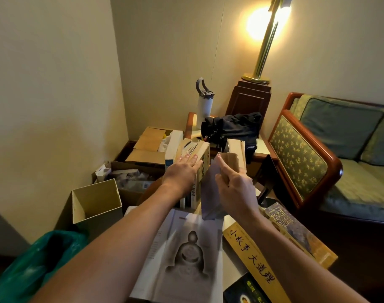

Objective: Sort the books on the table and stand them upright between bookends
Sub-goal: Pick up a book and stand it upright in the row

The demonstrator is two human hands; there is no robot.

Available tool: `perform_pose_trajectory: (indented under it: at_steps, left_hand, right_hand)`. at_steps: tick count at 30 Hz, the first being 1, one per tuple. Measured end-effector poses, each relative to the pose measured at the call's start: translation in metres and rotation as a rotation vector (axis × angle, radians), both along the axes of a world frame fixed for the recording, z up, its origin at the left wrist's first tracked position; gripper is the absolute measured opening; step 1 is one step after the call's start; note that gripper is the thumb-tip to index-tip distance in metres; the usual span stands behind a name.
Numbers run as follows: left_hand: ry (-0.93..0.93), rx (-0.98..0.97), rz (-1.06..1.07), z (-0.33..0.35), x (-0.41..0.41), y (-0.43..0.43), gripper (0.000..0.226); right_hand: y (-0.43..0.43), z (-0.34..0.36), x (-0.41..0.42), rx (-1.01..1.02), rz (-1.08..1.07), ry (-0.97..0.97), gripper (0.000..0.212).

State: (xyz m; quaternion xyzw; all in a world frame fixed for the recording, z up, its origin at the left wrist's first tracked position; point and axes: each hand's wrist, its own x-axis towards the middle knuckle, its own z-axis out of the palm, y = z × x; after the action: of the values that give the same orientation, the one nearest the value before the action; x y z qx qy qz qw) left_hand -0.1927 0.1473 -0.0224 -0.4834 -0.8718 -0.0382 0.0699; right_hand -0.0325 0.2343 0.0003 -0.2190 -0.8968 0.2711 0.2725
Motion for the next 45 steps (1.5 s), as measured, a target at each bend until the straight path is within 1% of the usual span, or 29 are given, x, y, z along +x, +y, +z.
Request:
perform_pose_trajectory:
  at_steps: [7,11,13,15,16,17,19,21,22,24,26,28,30,34,39,45]
  left_hand:
    - [0.018,0.004,-0.042,-0.002,-0.004,-0.002,0.068]
    - [0.012,0.083,-0.037,-0.006,-0.006,-0.004,0.064]
    - [0.078,0.133,-0.051,-0.007,-0.004,-0.006,0.060]
    - [0.238,0.154,-0.091,-0.007,-0.004,-0.010,0.052]
    - [0.285,0.186,-0.082,-0.007,-0.007,-0.013,0.050]
    - [0.293,0.227,-0.052,-0.006,-0.010,-0.015,0.050]
    - [0.207,0.247,0.024,-0.004,-0.016,-0.022,0.055]
    - [0.067,0.189,0.048,-0.005,-0.022,-0.026,0.068]
    - [0.038,0.147,0.032,-0.007,-0.025,-0.028,0.076]
    - [0.059,0.071,-0.001,-0.008,-0.029,-0.031,0.090]
    - [0.086,0.038,-0.009,-0.008,-0.032,-0.032,0.095]
    - [0.096,0.041,-0.007,-0.008,-0.032,-0.033,0.092]
    - [0.100,0.073,-0.002,-0.008,-0.032,-0.033,0.084]
    - [0.097,0.107,-0.012,-0.011,-0.031,-0.030,0.076]
    - [0.122,0.126,-0.003,-0.012,-0.028,-0.026,0.078]
    - [0.144,0.089,0.016,-0.013,-0.025,-0.025,0.083]
  right_hand:
    - [0.004,0.002,-0.035,-0.015,0.012,-0.037,0.050]
    - [0.015,-0.002,-0.057,-0.034,-0.020,-0.088,0.051]
    - [0.017,-0.002,-0.066,-0.034,-0.022,-0.131,0.050]
    - [0.021,-0.003,-0.077,-0.040,-0.035,-0.168,0.051]
    - [0.024,-0.005,-0.083,-0.044,-0.047,-0.182,0.052]
    - [0.026,-0.006,-0.087,-0.052,-0.060,-0.197,0.053]
    - [0.030,-0.009,-0.096,-0.079,-0.077,-0.213,0.054]
    - [0.033,-0.011,-0.102,-0.091,-0.088,-0.233,0.054]
    - [0.034,-0.012,-0.105,-0.095,-0.094,-0.247,0.055]
    - [0.035,-0.014,-0.111,-0.102,-0.106,-0.280,0.057]
    - [0.035,-0.016,-0.115,-0.112,-0.113,-0.316,0.059]
    - [0.035,-0.017,-0.116,-0.132,-0.110,-0.332,0.060]
    - [0.037,-0.018,-0.114,-0.154,-0.104,-0.321,0.061]
    - [0.042,-0.018,-0.100,-0.144,-0.102,-0.294,0.061]
    - [0.030,-0.014,-0.082,-0.120,-0.102,-0.261,0.060]
    - [0.002,-0.012,-0.054,-0.072,-0.017,-0.165,0.057]
